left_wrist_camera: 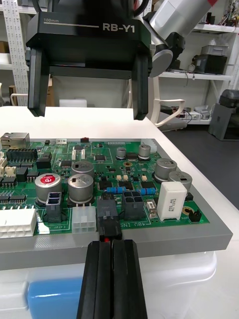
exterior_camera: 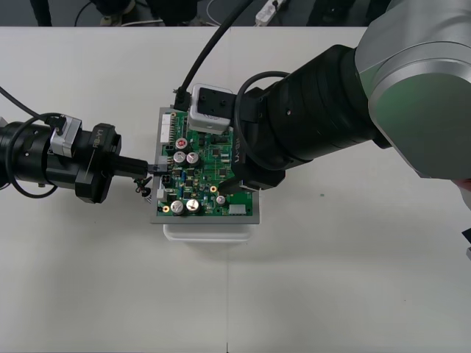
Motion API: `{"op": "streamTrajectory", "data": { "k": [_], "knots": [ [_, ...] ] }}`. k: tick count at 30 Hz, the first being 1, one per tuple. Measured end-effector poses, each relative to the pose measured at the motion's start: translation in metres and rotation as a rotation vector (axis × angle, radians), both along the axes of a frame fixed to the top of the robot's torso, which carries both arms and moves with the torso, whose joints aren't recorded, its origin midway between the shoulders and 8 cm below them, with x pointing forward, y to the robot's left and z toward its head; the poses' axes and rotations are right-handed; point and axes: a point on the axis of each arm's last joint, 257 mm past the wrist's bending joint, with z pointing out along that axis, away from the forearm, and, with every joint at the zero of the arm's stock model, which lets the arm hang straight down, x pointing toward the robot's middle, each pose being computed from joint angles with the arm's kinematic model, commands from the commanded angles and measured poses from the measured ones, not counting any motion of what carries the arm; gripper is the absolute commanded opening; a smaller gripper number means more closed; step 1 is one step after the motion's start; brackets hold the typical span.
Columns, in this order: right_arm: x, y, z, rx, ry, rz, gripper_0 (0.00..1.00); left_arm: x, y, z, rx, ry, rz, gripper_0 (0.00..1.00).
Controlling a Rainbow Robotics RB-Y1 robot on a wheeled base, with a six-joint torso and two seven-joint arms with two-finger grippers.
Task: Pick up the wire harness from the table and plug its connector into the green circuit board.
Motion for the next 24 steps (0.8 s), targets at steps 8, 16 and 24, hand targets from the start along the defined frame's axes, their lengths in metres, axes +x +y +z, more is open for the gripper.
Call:
{"op": "streamTrajectory", "data": {
  "k": [8, 16, 24],
  "knots": [
    [0.000, 0.000, 0.000, 0.000, 0.000, 0.000, 1.00, 0.001, 0.003, 0.000, 0.008, -0.002, 0.005, 1.00],
    [0.000, 0.000, 0.000, 0.000, 0.000, 0.000, 1.00, 0.004, 0.018, 0.001, 0.042, -0.009, 0.025, 1.00],
    [0.000, 0.000, 0.000, -0.001, 0.000, 0.000, 1.00, 0.006, 0.031, 0.003, 0.068, -0.015, 0.044, 1.00]
  ]
}}
